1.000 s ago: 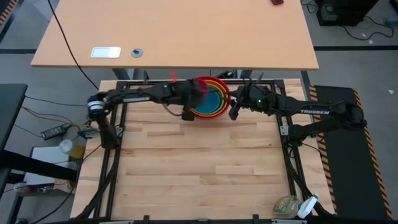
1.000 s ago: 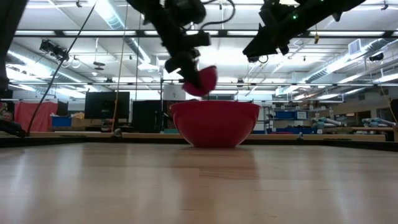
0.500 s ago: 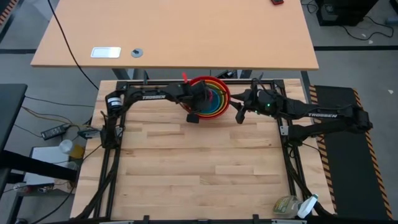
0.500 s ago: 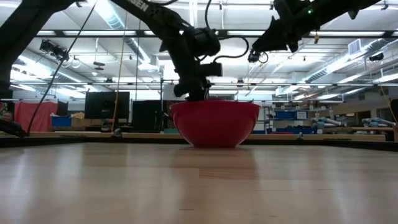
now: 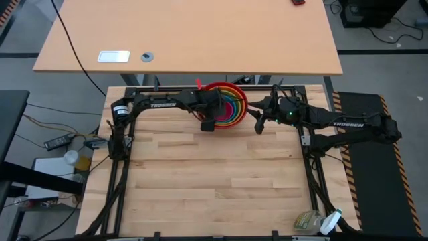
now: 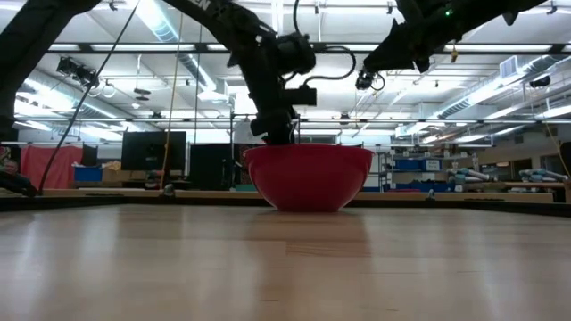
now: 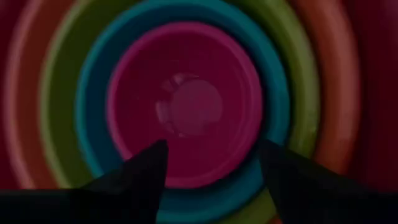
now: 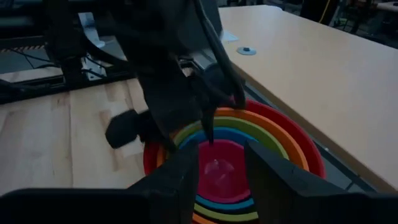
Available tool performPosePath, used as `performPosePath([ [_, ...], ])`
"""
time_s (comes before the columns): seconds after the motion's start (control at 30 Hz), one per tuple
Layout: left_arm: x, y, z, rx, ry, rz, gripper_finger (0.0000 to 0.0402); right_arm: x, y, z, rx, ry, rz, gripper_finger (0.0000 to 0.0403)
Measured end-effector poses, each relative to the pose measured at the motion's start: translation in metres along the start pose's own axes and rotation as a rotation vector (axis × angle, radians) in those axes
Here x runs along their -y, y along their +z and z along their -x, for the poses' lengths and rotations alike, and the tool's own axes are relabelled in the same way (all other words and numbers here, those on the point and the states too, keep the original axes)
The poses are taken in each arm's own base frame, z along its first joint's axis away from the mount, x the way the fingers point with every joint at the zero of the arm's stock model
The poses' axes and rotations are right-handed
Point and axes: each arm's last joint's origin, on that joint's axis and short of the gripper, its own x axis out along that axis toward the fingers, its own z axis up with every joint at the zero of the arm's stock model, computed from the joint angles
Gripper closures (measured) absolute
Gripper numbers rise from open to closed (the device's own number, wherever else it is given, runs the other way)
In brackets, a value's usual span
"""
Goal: Nest bowls inside each other
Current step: Return to Home Position
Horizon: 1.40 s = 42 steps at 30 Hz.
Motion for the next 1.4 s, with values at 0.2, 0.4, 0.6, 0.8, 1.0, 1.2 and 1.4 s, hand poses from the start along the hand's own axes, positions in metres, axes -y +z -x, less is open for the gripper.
performPosePath([
  [0.2, 0.008, -0.004, 0.037, 0.072, -0.014, 0.034, 0.0143, 0.000, -0.002, 0.000, -0.017, 0.000, 0.004, 0.0266],
  [0.4, 0.028, -0.041, 0.071, 0.252, 0.035, 0.112, 0.0173, 0.001, -0.013, 0.000, 0.023, 0.033, 0.003, 0.0266],
  [0.6, 0.058, -0.080, 0.116, 0.487, 0.042, 0.212, 0.0196, 0.015, -0.021, 0.017, 0.124, 0.060, -0.009, 0.0268],
  [0.8, 0.087, -0.131, 0.135, 0.693, 0.037, 0.291, 0.0210, 0.029, -0.040, 0.038, 0.311, 0.131, -0.036, 0.0270],
  [1.0, 0.111, -0.170, 0.136, 0.828, 0.008, 0.364, 0.0216, 0.036, -0.075, 0.046, 0.366, 0.139, -0.106, 0.0270],
  [1.2, 0.131, -0.197, 0.127, 0.964, -0.008, 0.377, 0.0217, 0.039, -0.106, 0.047, 0.441, 0.132, -0.171, 0.0271],
  [1.4, 0.144, -0.214, 0.115, 0.996, -0.010, 0.340, 0.0217, 0.040, -0.134, 0.045, 0.414, 0.149, -0.200, 0.0271],
])
